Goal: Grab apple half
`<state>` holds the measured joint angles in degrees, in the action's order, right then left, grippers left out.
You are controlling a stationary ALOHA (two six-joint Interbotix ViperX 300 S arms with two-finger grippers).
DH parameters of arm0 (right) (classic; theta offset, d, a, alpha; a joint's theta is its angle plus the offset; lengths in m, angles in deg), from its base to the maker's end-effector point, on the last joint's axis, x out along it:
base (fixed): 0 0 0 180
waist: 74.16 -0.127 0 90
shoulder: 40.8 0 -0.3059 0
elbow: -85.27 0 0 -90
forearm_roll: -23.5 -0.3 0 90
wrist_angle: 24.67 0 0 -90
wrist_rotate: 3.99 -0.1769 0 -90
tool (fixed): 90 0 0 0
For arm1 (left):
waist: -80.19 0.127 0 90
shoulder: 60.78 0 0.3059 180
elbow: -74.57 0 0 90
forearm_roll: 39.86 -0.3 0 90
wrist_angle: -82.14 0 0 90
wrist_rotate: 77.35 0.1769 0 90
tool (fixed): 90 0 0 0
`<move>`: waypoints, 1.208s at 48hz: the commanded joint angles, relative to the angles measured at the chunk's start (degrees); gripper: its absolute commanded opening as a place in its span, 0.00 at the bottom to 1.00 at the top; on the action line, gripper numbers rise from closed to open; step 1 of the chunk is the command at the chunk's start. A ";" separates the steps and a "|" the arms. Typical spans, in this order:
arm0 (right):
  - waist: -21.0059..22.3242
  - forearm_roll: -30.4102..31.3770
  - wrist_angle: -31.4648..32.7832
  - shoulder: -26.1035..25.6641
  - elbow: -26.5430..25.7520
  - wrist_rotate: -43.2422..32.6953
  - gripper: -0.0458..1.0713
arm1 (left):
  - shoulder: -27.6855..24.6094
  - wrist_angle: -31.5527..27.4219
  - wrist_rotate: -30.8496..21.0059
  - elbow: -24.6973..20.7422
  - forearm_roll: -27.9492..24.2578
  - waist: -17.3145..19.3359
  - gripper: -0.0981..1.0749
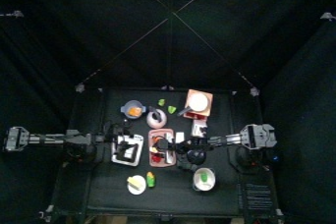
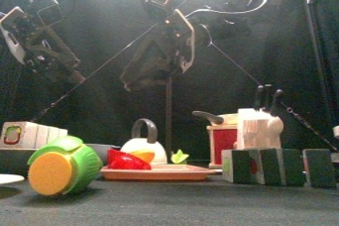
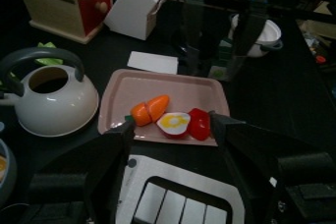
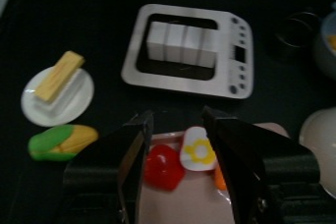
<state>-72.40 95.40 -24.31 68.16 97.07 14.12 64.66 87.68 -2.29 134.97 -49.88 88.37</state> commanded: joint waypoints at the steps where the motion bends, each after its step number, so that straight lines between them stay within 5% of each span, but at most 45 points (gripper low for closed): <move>1: -0.09 -2.20 7.47 -3.08 -2.11 0.53 0.77 | -0.09 0.26 0.00 -0.70 0.00 0.18 0.90; 15: 0.62 -9.40 9.76 -6.15 -2.37 0.62 0.77 | -0.09 0.35 0.00 -0.62 0.00 0.18 0.90; 27: 0.62 -12.22 20.39 -5.98 -4.48 0.88 0.77 | -0.09 0.35 0.00 -0.62 0.00 0.18 0.90; 49: 2.20 -20.04 26.46 -6.06 -5.19 1.14 0.77 | -0.09 0.26 0.00 -0.62 0.00 0.18 0.90; 58: 1.85 -27.16 34.54 -5.36 -7.82 10.37 0.77 | -0.09 0.26 0.00 -0.62 0.00 0.18 0.90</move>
<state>-70.47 72.72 6.36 64.38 92.50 20.27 64.58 87.68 -2.29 135.06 -49.88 88.37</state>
